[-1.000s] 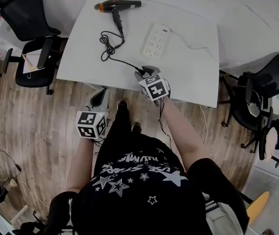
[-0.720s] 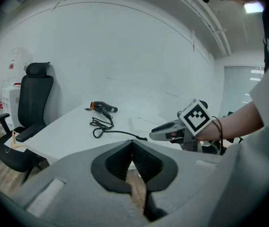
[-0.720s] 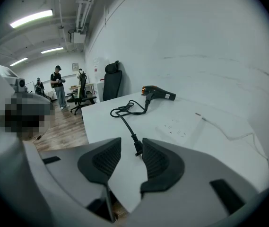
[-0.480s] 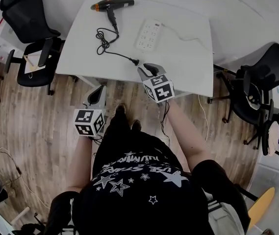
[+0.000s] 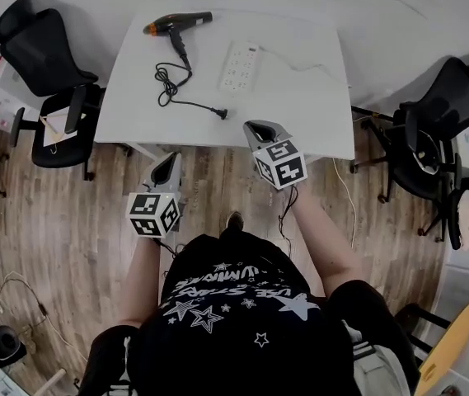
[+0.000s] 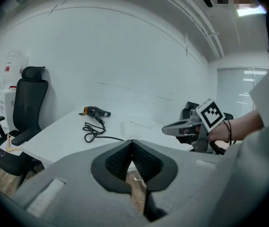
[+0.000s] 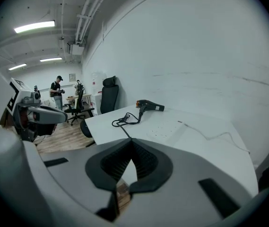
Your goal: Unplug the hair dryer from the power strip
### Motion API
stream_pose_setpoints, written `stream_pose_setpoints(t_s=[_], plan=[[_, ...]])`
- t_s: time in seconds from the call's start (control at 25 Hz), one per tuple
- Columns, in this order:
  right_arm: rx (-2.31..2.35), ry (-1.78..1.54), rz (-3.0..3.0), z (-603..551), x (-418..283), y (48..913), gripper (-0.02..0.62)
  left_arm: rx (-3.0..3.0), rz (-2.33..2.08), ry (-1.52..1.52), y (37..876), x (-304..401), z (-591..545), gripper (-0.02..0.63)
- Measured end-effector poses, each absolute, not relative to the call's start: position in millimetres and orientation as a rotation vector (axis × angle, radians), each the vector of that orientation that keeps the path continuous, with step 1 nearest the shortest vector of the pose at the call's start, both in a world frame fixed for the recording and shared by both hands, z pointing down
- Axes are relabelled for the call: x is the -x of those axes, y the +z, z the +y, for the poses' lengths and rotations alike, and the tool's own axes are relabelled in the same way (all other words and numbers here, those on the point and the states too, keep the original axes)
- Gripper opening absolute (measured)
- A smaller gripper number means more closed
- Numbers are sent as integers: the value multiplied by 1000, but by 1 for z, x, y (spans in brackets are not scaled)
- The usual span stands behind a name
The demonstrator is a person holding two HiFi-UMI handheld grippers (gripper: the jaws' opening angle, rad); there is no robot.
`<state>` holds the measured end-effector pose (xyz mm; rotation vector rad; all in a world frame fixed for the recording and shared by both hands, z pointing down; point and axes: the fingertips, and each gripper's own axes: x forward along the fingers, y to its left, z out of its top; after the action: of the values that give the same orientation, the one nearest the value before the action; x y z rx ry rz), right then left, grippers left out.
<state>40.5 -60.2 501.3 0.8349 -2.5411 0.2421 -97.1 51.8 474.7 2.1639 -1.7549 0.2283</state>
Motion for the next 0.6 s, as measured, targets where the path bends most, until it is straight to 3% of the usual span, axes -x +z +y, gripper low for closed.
stream_pose_setpoints(t_s=[0.6], plan=[[-1018, 187, -2464, 8, -38, 482, 8, -2269, -1650, 205, 456, 107, 102, 8]])
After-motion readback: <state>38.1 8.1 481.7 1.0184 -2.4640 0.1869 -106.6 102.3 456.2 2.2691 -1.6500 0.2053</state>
